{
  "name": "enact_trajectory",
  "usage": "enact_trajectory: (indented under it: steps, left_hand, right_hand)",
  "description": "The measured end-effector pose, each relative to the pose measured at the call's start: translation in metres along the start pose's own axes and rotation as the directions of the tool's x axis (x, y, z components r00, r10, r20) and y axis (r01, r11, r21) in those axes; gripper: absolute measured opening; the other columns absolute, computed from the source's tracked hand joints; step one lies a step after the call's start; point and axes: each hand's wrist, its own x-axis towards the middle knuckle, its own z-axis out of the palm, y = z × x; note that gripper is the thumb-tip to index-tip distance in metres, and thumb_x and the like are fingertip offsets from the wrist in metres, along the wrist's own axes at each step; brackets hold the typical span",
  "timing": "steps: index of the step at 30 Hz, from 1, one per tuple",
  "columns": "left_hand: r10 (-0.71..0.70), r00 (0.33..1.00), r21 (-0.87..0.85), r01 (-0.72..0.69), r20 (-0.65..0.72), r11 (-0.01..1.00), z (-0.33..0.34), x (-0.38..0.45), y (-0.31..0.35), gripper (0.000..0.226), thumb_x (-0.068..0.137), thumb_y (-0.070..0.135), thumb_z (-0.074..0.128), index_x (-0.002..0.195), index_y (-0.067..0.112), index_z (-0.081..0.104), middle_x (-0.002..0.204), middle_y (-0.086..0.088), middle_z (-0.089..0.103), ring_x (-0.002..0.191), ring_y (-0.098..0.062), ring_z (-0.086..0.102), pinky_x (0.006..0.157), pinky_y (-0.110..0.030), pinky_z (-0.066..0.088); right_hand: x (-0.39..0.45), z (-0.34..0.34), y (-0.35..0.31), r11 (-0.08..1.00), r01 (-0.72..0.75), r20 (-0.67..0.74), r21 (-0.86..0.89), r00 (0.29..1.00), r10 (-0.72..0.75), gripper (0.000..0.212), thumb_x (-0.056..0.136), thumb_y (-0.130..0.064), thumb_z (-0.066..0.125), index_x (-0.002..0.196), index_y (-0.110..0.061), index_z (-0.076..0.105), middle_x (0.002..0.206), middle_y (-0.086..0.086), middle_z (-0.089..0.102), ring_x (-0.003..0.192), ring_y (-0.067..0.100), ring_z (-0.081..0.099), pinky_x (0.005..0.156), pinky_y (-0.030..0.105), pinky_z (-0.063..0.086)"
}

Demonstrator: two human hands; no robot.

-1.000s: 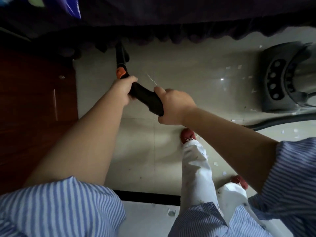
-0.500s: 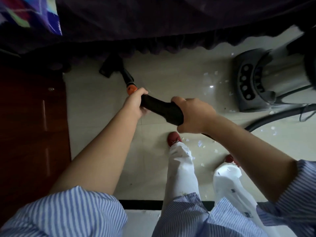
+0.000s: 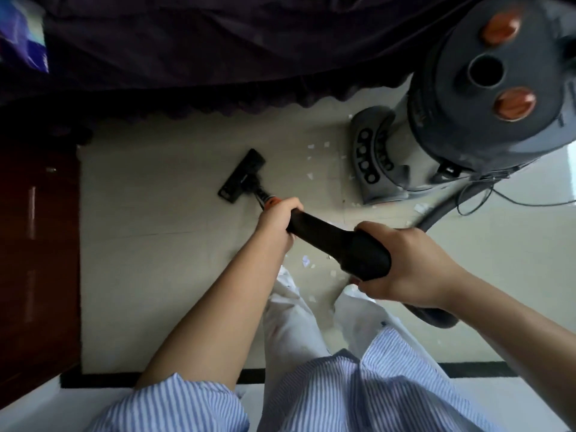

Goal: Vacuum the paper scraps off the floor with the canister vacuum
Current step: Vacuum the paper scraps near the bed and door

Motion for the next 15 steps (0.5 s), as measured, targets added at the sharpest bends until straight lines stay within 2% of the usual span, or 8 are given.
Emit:
enact_trajectory:
  steps: [3,7,12,15]
  left_hand:
    - [0.009,0.999,0.013,-0.009,0.038,1.000,0.030,-0.024,-0.019,0.022,0.079,-0.002,0.054,0.066,0.012,0.044,0.068,-0.006,0.048,0.058,-0.016,0.051,0.042,-0.016,0.042]
    - [0.033,0.998,0.086,-0.038,0.061,0.996,0.062,-0.042,-0.026,0.020,0.077,-0.003,0.058,0.070,0.010,0.044,0.071,-0.008,0.049,0.060,-0.018,0.051,0.054,-0.023,0.044]
    - [0.104,0.989,0.236,-0.126,0.102,0.964,0.087,-0.042,-0.005,0.022,0.077,-0.002,0.059,0.093,0.005,0.046,0.076,-0.010,0.051,0.065,-0.020,0.053,0.063,-0.027,0.046]
    - [0.115,0.987,0.359,-0.148,0.114,0.921,0.102,-0.041,0.012,0.019,0.077,-0.001,0.060,0.086,0.006,0.045,0.073,-0.009,0.051,0.062,-0.020,0.052,0.065,-0.029,0.047]
  right_hand:
    - [-0.034,-0.009,0.028,0.997,-0.031,-0.055,0.065,0.998,0.034,0.044,0.058,-0.028,0.078,0.096,-0.020,0.055,0.066,-0.007,0.057,0.058,0.014,0.050,0.055,0.023,0.040]
    - [-0.061,-0.011,0.049,0.992,-0.047,-0.169,0.116,0.983,0.066,0.059,0.048,-0.038,0.063,0.103,-0.018,0.059,0.070,-0.005,0.061,0.062,0.019,0.055,0.057,0.027,0.043]
    - [-0.061,-0.001,0.054,0.974,-0.058,-0.294,0.220,0.948,0.123,0.064,0.049,-0.039,0.062,0.109,-0.016,0.057,0.074,-0.002,0.062,0.066,0.023,0.057,0.061,0.035,0.047]
    - [-0.053,0.007,0.046,0.952,-0.094,-0.363,0.292,0.910,0.201,0.062,0.050,-0.040,0.062,0.107,-0.016,0.057,0.071,-0.002,0.059,0.063,0.023,0.055,0.058,0.030,0.043]
